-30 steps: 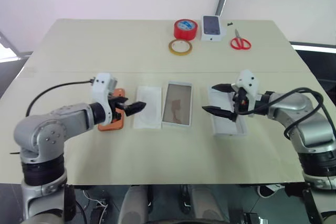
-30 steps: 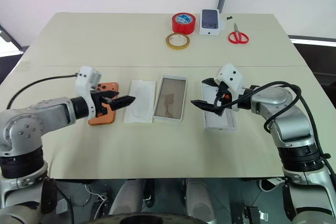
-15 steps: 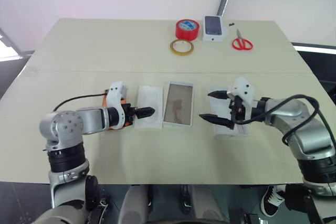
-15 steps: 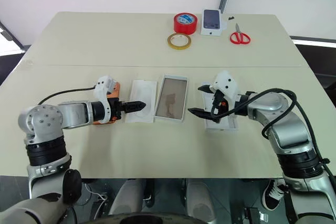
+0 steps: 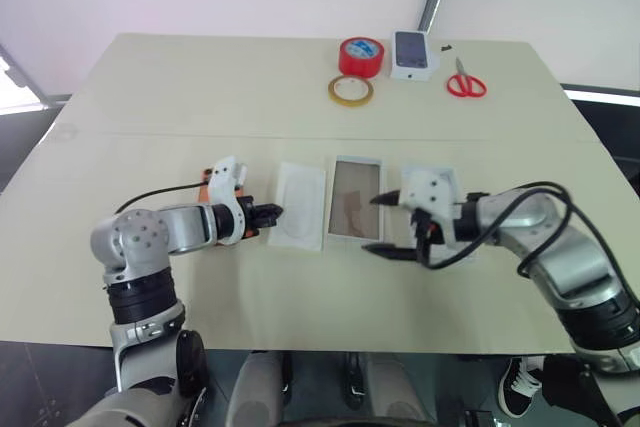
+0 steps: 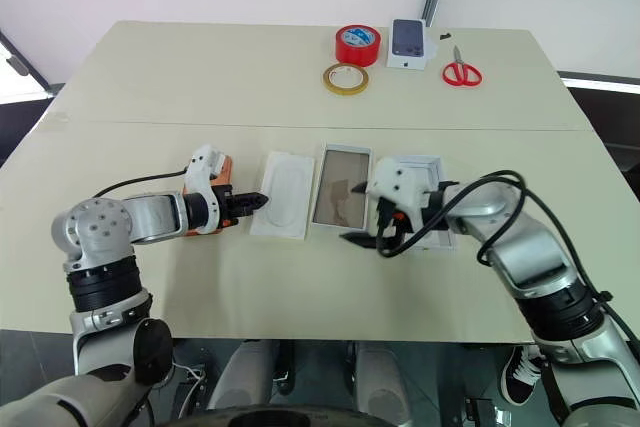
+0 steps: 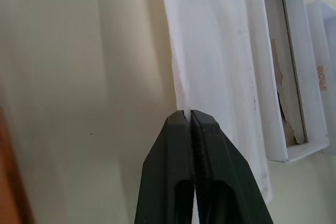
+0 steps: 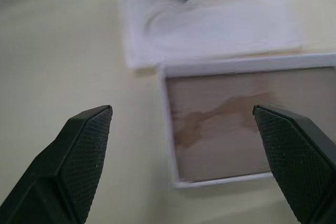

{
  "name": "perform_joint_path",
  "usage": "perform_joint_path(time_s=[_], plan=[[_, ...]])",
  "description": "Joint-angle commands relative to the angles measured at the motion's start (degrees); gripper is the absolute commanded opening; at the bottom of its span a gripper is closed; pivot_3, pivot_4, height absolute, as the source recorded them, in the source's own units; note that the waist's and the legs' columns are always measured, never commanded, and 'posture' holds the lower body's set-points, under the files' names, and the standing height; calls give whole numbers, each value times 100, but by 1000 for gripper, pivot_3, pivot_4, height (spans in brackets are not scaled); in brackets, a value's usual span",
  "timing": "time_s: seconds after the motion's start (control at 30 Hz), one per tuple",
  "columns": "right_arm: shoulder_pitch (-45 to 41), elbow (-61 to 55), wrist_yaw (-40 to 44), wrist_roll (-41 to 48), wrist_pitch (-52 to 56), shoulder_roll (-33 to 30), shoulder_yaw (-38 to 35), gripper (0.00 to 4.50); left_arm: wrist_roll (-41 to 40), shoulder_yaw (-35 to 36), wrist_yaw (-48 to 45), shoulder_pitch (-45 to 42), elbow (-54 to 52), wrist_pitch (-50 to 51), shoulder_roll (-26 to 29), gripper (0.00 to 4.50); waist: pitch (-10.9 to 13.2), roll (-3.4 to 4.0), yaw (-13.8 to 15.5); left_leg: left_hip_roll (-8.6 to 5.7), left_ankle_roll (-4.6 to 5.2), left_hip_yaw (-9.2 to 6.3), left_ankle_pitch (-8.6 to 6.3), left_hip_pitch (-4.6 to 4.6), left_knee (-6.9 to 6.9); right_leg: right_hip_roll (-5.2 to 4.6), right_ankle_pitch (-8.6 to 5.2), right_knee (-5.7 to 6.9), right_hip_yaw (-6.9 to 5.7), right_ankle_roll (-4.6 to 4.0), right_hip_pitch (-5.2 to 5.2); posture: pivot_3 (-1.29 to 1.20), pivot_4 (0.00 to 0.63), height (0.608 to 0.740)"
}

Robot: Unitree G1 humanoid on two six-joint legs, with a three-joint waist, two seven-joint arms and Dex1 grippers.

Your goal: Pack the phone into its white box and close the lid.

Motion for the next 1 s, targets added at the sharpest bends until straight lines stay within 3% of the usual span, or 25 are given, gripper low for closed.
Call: perform_joint_path(time_s=[0.03,0.1,0.17,0.4,0.63,1.0], plan=[[-154,23,-131,-451,-56,33,321,4500,-56,359,-49,-174,-239,45,-63,37,0,0,5,-1,0,0,0,0,0,-1,0,0,0,0,0,0,150,740],[-199,97,-143,-647,-115,78,505,4500,-94,413,-47,-179,-257,52,-78,37,0,0,6,-2,0,1,0,-1,1,-2,0,0,0,0,0,0,150,740],[-249,122,-167,-728,-113,160,581,3686,-103,421,-50,-168,-283,52,-74,0,0,-1,6,-2,0,1,0,-1,1,-2,0,0,0,0,0,0,150,740],[-316,166,-153,-1081,-459,249,737,37,-162,840,-33,-393,-246,52,-179,0,0,-3,10,-2,0,0,0,-1,2,-1,1,0,-2,2,1,0,150,740],[-236,5,187,-1116,-1003,261,778,37,-160,1068,-180,-831,-56,52,27,0,0,-4,6,-2,0,0,0,0,2,2,5,0,-3,9,1,0,150,740],[-539,504,-166,-1736,-1069,1128,1237,37,-898,1038,239,-1046,104,52,84,0,-2,-7,-12,1,-3,-2,2,2,2,3,10,4,-3,17,2,0,150,740]])
